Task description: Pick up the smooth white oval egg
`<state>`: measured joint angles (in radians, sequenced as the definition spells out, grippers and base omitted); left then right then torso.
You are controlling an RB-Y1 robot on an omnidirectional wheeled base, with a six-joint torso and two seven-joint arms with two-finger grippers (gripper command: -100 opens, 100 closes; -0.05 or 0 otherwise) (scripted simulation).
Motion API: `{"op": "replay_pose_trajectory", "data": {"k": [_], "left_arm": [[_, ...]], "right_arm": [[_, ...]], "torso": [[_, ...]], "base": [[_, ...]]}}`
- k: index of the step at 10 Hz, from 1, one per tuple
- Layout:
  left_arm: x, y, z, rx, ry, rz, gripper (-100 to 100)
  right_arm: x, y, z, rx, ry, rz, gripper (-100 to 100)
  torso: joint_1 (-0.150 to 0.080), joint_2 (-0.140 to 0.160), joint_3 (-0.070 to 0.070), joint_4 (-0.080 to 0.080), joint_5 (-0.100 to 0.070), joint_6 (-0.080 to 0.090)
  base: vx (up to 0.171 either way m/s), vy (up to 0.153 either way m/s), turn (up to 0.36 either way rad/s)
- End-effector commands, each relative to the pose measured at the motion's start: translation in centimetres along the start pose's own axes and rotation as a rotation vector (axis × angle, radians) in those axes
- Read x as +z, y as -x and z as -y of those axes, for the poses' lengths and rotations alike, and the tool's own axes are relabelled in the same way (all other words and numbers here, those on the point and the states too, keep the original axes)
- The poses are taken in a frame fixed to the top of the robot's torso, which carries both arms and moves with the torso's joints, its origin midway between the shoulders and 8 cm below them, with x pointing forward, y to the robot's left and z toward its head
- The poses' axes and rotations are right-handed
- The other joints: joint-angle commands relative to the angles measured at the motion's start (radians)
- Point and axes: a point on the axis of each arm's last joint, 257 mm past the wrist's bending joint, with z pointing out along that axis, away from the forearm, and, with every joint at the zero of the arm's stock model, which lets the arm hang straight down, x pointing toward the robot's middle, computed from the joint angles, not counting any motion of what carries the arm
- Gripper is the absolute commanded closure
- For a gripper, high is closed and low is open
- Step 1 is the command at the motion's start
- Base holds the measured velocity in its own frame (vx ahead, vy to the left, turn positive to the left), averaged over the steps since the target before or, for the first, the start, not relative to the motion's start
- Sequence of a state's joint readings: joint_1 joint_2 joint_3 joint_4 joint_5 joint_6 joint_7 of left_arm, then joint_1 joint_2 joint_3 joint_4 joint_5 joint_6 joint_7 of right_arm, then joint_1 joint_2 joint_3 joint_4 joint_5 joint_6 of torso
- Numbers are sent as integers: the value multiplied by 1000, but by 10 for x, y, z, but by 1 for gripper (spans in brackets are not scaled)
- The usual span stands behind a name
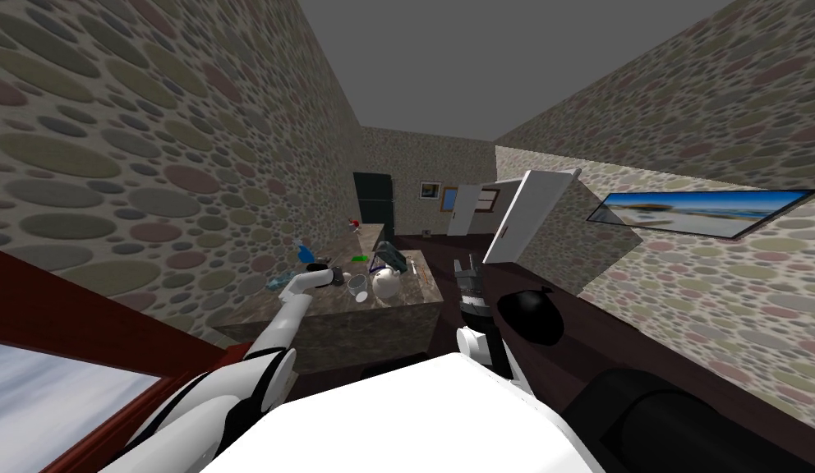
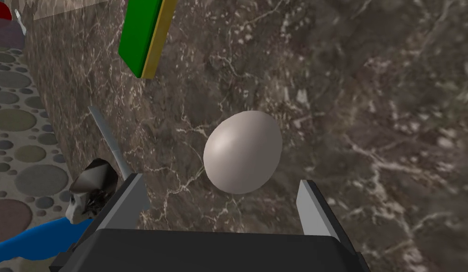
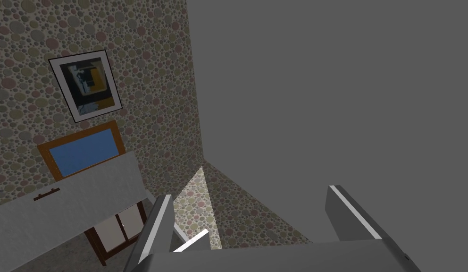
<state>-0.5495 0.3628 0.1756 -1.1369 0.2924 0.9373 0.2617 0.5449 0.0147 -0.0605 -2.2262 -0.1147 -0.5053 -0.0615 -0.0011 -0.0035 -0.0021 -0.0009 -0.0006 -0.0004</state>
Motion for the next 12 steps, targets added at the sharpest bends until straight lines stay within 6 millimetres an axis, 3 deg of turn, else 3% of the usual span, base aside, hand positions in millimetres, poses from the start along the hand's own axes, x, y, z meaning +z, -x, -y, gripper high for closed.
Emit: {"op": "replay_pose_trajectory", "data": {"k": [1, 6, 7, 8, 12], "left_arm": [[1, 4, -6, -3, 54, 21, -100], [1, 13, -14, -8, 129, 54, -100], [1, 14, -15, -8, 134, 56, 0], [4, 29, -12, -42, 125, 85, -100], [7, 53, -9, -91, 112, 127, -100]], "right_arm": [[0, 0, 0, 0, 0, 0, 0], [0, 0, 0, 0, 0, 0, 0], [0, 0, 0, 0, 0, 0, 0], [0, 0, 0, 0, 0, 0, 0], [0, 0, 0, 0, 0, 0, 0]], "torso": [[0, 0, 0, 0, 0, 0], [1, 0, 0, 0, 0, 0], [2, 2, 1, 0, 1, 0], [2, 3, 1, 0, 1, 0], [6, 9, 5, 2, 1, 0]], "base": [[57, -38, 22], [40, -18, 7], [4, 8, -22], [35, 50, -143], [-69, 55, -242]]}}
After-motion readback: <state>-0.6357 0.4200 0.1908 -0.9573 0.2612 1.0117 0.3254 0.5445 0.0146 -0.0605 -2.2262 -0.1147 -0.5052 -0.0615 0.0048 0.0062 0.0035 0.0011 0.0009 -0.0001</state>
